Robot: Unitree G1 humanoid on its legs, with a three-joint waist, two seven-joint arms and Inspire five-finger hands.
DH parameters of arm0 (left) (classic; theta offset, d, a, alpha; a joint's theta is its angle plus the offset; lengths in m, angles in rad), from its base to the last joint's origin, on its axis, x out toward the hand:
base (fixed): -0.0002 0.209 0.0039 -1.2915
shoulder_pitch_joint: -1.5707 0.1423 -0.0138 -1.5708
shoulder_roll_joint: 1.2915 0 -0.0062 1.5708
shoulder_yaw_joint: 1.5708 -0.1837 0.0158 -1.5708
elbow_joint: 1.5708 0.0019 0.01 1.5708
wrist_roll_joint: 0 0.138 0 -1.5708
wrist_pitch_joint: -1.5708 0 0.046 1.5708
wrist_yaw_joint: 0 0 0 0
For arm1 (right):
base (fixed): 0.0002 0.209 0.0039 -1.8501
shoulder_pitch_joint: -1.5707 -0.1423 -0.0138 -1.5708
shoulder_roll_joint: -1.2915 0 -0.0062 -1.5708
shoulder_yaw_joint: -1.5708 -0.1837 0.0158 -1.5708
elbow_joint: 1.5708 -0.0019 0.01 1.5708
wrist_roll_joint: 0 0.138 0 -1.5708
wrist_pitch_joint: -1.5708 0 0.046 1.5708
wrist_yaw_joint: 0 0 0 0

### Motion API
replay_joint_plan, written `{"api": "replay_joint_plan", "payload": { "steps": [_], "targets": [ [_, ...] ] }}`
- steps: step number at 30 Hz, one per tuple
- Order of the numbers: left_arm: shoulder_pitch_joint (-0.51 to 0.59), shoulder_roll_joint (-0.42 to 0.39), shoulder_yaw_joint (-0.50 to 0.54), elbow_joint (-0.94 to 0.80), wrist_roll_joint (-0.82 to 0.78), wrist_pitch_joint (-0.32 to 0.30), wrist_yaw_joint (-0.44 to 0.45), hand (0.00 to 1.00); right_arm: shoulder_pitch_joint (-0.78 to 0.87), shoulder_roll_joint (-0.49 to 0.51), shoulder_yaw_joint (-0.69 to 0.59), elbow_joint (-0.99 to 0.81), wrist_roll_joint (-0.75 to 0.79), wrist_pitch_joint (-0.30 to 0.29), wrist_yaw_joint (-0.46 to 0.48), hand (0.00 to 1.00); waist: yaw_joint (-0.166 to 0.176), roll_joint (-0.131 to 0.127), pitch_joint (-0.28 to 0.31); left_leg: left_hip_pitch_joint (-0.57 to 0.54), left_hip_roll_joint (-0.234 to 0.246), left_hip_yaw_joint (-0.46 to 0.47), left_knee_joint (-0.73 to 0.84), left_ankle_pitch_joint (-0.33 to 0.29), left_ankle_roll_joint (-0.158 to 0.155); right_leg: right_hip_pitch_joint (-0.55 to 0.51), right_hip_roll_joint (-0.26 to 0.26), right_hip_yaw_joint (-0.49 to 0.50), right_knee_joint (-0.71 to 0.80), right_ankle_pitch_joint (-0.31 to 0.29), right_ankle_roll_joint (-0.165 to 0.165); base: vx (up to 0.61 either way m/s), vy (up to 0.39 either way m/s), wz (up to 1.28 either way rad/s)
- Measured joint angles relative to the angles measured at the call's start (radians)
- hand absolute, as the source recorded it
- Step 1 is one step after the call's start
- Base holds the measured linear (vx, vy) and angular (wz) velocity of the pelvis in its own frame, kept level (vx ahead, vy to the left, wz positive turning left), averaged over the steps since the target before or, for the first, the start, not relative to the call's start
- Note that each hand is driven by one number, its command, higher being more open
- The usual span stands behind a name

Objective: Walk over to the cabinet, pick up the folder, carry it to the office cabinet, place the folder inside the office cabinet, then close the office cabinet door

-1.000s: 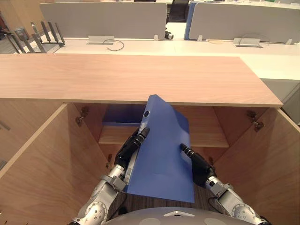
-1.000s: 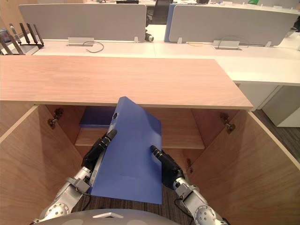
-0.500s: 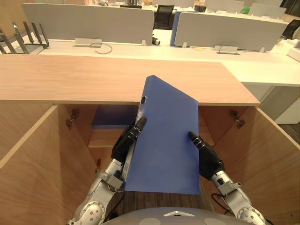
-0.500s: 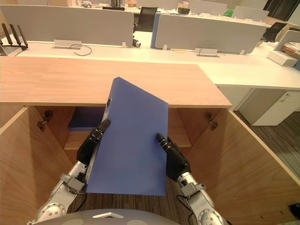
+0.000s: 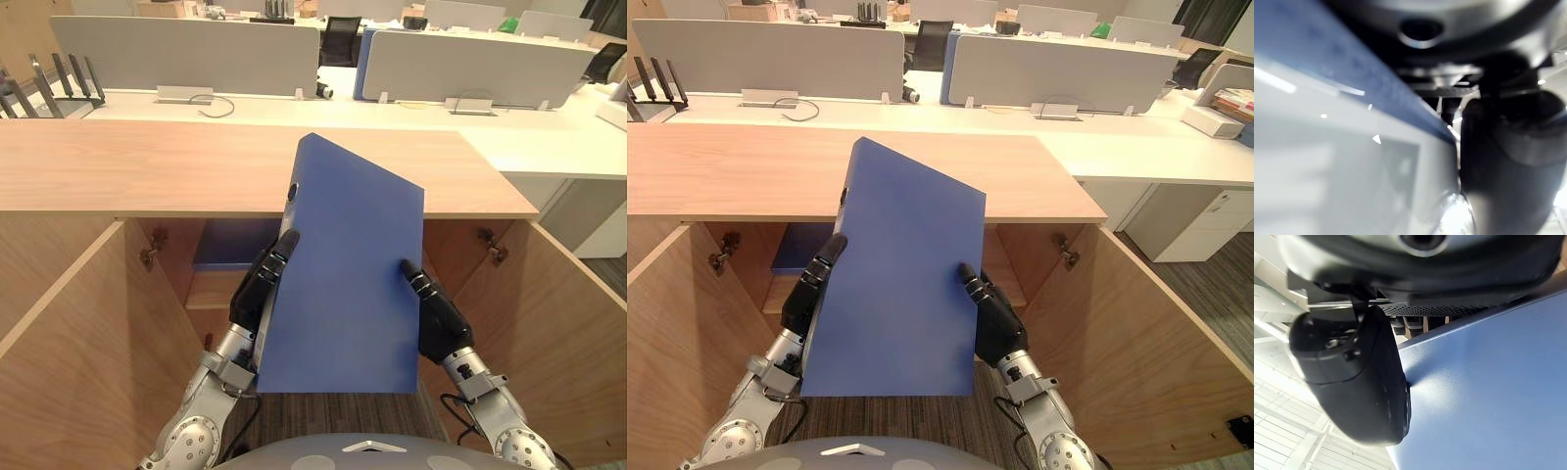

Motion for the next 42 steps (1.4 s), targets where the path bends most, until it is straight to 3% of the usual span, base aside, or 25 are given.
{"api": "replay_joint_plan", "payload": {
  "steps": [12,31,42],
  "targets": [
    [0.000,0.000,0.000,0.006,-0.002,-0.004,0.000,0.00,0.009,0.018,-0.005,0.000,0.000,-0.001,0.000,0.00,-0.003,-0.001,0.003,0.000,0.000,-0.001,-0.001,0.001,0.001,0.002,0.000,-0.002,-0.003,0.000,0.000,0.00,0.000,0.00],
    [-0.050,-0.103,0.037,-0.056,0.000,-0.109,-0.003,0.00,-0.192,0.078,-0.071,-0.060,-0.081,-0.082,0.000,0.00,0.007,-0.014,0.011,-0.002,0.000,-0.007,-0.001,0.001,0.000,0.002,0.000,-0.007,0.007,0.001,0.001,0.00,0.000,0.00],
    [-0.049,-0.138,0.040,-0.059,0.009,-0.152,0.002,0.00,-0.259,0.090,-0.085,-0.060,-0.083,-0.087,0.000,0.00,0.009,-0.011,0.017,-0.012,0.000,-0.022,-0.003,0.005,-0.001,0.002,0.001,-0.021,0.006,0.001,0.001,0.00,0.000,0.03]
  ]
}}
